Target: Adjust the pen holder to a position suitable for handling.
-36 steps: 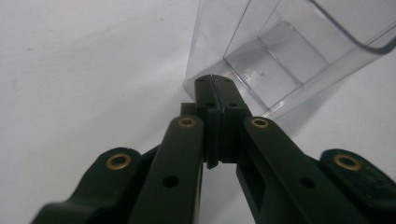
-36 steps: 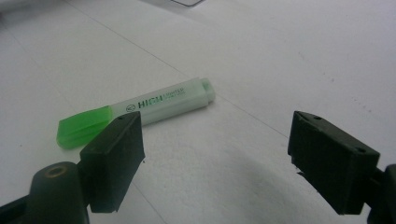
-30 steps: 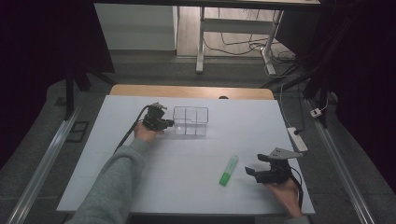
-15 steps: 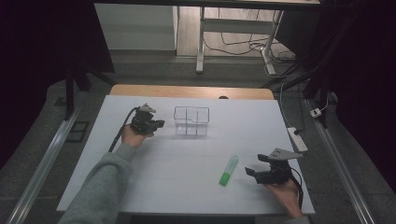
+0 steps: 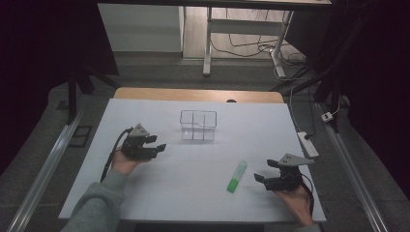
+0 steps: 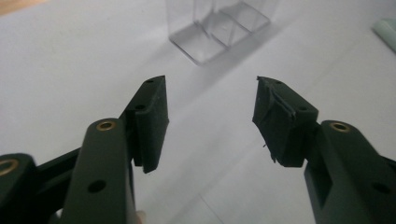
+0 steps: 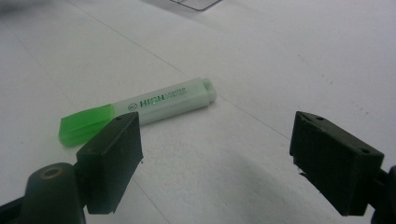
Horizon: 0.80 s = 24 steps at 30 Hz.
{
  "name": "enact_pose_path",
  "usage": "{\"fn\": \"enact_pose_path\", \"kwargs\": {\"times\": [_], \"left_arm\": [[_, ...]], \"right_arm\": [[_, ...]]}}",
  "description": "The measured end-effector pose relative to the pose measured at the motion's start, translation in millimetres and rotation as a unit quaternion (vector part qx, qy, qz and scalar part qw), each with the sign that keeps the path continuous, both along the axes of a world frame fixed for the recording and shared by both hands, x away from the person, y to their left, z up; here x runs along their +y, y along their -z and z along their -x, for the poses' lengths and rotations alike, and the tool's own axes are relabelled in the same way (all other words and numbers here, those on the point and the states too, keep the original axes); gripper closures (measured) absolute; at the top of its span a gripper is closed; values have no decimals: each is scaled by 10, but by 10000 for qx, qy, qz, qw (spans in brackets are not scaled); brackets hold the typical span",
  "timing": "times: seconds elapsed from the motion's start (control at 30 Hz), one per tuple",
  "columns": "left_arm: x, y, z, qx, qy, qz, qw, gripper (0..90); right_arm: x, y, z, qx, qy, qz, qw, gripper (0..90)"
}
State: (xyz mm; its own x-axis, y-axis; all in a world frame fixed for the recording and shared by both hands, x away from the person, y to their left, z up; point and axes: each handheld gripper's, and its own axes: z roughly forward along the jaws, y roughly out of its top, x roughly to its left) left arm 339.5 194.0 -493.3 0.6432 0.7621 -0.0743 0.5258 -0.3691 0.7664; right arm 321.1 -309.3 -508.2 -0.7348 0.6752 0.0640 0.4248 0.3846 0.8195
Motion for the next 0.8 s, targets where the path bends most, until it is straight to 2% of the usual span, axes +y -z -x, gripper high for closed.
{"fn": "enact_pose_path", "kwargs": {"times": [0.13,0.27,0.47,0.57,0.8], "left_arm": [[51,32,158,-4,46,-191,9998,407],[107,33,297,-31,41,-104,9999,400],[178,66,474,-43,71,-83,9999,387],[200,98,516,-55,56,-129,9999,385],[249,126,527,1,46,-71,10000,381]], "right_arm": [[-4,-7,5,-3,-3,37,10000,168],[1,-7,10,-9,-25,34,10000,169],[-8,-18,15,-52,-11,-21,10000,169],[-14,-27,20,-65,-8,21,10000,167],[1,-54,22,-45,-32,11,10000,167]]}}
